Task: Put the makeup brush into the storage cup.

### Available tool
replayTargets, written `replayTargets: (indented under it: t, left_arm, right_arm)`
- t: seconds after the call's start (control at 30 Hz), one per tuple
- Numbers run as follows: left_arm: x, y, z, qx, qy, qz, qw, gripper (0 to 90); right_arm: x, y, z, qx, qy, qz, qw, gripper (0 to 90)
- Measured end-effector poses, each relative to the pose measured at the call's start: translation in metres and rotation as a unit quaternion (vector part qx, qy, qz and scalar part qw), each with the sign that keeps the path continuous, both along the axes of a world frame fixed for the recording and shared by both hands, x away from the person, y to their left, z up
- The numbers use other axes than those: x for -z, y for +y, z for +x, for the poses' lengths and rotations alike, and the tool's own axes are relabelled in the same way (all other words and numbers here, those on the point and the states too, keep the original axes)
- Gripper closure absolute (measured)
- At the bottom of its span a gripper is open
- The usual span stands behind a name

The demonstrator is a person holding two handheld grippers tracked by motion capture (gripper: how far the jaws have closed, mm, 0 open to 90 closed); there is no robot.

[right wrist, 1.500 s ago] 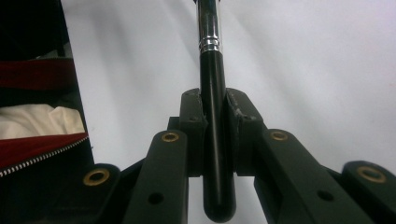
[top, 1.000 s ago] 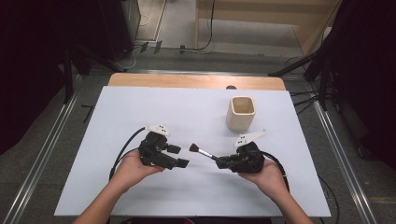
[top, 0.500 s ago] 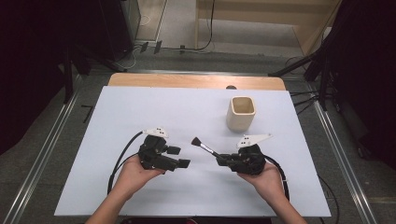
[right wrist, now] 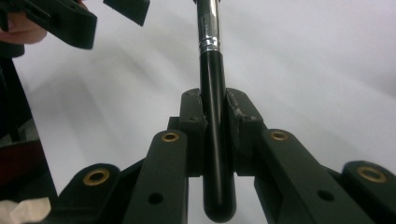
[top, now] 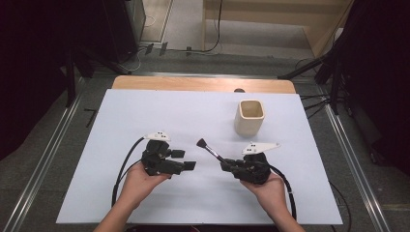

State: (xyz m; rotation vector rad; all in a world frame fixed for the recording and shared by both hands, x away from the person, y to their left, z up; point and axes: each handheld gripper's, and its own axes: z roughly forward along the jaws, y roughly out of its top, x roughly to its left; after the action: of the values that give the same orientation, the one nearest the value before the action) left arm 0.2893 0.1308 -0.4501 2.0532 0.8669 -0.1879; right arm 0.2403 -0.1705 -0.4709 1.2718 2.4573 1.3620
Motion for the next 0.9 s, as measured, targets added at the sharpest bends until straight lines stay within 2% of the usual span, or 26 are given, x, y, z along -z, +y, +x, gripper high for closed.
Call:
replayTargets:
  t: [0.1,0.17,0.43,0.57,0.6,0.77,0.9]
  left_arm:
    - [0.004,-0.002,0.003,-0.001,0.007,0.002,1.0,29.6]
    - [0.005,-0.003,0.005,-0.005,0.013,-0.006,0.9999,29.7]
    - [0.004,-0.006,0.005,-0.014,0.009,-0.017,0.9997,29.8]
    - [0.002,-0.008,0.004,-0.018,0.008,-0.024,0.9995,29.8]
    - [0.002,-0.008,0.004,-0.016,0.008,-0.025,0.9995,29.9]
    - [0.001,-0.008,0.004,-0.018,0.008,-0.026,0.9995,30.0]
    - [0.001,-0.009,0.004,-0.018,0.005,-0.025,0.9995,30.1]
  right_arm:
    - [0.0,0.005,0.0,0.011,-0.002,0.005,0.9999,79.8]
    - [-0.001,0.007,-0.001,0.024,-0.004,0.01,0.9997,79.8]
    - [0.003,0.015,-0.003,0.06,0.0,0.026,0.9979,79.9]
    - [0.002,0.021,-0.006,0.071,-0.004,0.018,0.9973,79.8]
    - [0.003,0.023,-0.008,0.08,-0.001,0.026,0.9965,79.8]
    - [0.004,0.029,-0.013,0.094,-0.001,0.04,0.9948,79.8]
    - [0.006,0.033,-0.016,0.096,-0.004,0.043,0.9945,79.8]
